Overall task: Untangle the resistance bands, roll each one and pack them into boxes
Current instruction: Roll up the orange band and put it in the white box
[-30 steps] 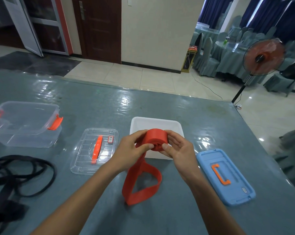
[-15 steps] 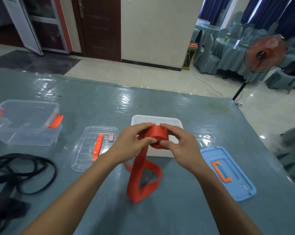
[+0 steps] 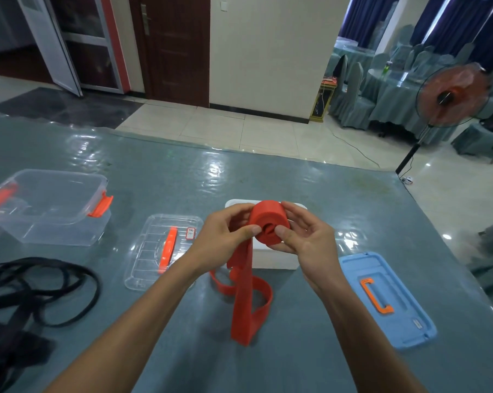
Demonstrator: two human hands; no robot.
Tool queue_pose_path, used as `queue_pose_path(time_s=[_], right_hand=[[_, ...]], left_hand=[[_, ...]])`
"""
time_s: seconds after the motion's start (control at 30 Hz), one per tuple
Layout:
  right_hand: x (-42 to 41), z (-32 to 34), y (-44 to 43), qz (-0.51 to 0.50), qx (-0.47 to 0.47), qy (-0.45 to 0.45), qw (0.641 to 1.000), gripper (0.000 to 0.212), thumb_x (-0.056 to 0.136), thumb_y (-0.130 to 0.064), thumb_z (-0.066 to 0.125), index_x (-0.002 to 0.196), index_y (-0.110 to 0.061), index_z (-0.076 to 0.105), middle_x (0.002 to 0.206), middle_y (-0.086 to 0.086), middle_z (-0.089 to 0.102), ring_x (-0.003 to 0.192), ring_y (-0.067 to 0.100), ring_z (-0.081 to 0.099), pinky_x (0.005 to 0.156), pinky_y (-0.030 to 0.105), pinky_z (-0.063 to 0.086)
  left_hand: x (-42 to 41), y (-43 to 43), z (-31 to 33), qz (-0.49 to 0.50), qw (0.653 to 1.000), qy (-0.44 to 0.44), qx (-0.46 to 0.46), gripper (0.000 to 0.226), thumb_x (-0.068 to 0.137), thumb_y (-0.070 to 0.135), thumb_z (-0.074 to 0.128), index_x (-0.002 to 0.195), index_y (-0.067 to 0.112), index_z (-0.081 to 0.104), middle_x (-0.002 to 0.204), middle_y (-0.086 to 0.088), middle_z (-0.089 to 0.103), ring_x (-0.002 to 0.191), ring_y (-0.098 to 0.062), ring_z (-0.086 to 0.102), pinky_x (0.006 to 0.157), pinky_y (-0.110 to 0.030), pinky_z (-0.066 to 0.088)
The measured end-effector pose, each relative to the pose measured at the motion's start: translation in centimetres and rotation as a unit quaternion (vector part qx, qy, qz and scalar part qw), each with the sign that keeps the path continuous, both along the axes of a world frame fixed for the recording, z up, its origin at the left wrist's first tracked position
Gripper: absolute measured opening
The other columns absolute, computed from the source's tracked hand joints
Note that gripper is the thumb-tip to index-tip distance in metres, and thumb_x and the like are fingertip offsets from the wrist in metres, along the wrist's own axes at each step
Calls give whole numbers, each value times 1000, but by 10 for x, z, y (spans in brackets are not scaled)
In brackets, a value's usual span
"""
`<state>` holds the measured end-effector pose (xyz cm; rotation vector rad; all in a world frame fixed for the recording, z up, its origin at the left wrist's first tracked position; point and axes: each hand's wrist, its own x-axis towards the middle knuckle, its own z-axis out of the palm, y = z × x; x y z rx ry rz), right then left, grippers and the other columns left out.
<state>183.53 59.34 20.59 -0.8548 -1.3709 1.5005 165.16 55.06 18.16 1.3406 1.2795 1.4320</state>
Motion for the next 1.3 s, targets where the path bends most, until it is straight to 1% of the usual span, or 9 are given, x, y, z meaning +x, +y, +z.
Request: queue_pose_path(time_s=[0.23, 0.4, 0.47, 0.53, 0.63, 0.8, 0.97, 1.17, 1.3], right_hand=[[-4, 5, 4, -5, 13, -4, 1000, 49, 83, 10, 71, 128, -8, 61, 120, 12, 69, 113, 25, 68, 71, 38, 62], [-16, -8, 3, -26, -7, 32, 999, 59, 88, 1, 69, 141, -15, 48, 137, 5, 59, 120, 23, 63, 81, 40, 61], [-25, -23, 1, -23, -9, -10, 1000, 59, 88, -8, 74, 140, -19, 48, 136, 4, 60, 123, 20, 61, 90, 46, 58], [-37, -31, -2, -2, 0, -81, 997, 63, 84, -23, 78, 139, -28, 47, 136, -1, 61, 123, 9, 59, 96, 37, 55], [-55, -26, -4, 23, 30, -154, 987, 58, 84, -25, 77, 135, -34, 49, 121, -11, 68, 107, -3, 64, 80, 15, 51], [-70, 4, 14, -33, 98, -186, 977, 31, 90, -26, 70, 119, -25, 60, 105, -12, 72, 94, -1, 67, 84, 19, 51], [-51, 45, 32, -82, 172, -179, 965, 5, 93, -22, 65, 97, -25, 65, 83, -4, 69, 76, 13, 66, 68, 24, 50], [-20, 114, 44, -195, 305, -148, 920, 18, 90, -18, 66, 107, -24, 68, 90, -12, 68, 83, 6, 63, 76, 17, 50], [-16, 100, 28, -162, 307, -189, 918, 20, 89, -23, 70, 108, -28, 66, 88, -14, 68, 81, 5, 64, 73, 17, 51]], left_hand=[[-3, 4, 3, -16, 1000, -10, -11, 41, 88, 2, 71, 127, 11, 63, 115, -2, 74, 110, -15, 69, 99, -32, 52], [-10, 14, 25, 19, 1000, 11, 21, 42, 79, 16, 75, 120, 12, 67, 106, -1, 75, 103, -16, 71, 95, -31, 53], [-13, 18, 39, 43, 998, 12, 45, 40, 77, 18, 75, 116, 18, 67, 103, 3, 75, 100, -13, 71, 93, -29, 54], [-15, 24, 55, 59, 996, 12, 71, 40, 78, 20, 76, 116, 18, 67, 104, 0, 75, 99, -13, 72, 92, -28, 55], [-13, 34, 82, 69, 992, 25, 100, 37, 84, 15, 77, 119, 13, 67, 105, -2, 75, 97, -13, 72, 89, -28, 57], [-9, 48, 129, 68, 986, 43, 143, 35, 85, 16, 78, 119, 13, 68, 106, -2, 75, 97, -17, 72, 89, -32, 58], [-16, 54, 158, 70, 981, 5, 180, 34, 88, 8, 73, 122, 3, 65, 107, -12, 74, 97, -24, 73, 85, -38, 60], [-15, 50, 180, 70, 972, -39, 219, 31, 92, 4, 67, 122, -4, 63, 106, -16, 71, 95, -24, 71, 78, -37, 62], [-13, 48, 182, 68, 969, -55, 230, 29, 93, 4, 66, 121, -2, 63, 105, -15, 70, 94, -21, 71, 73, -32, 60]])
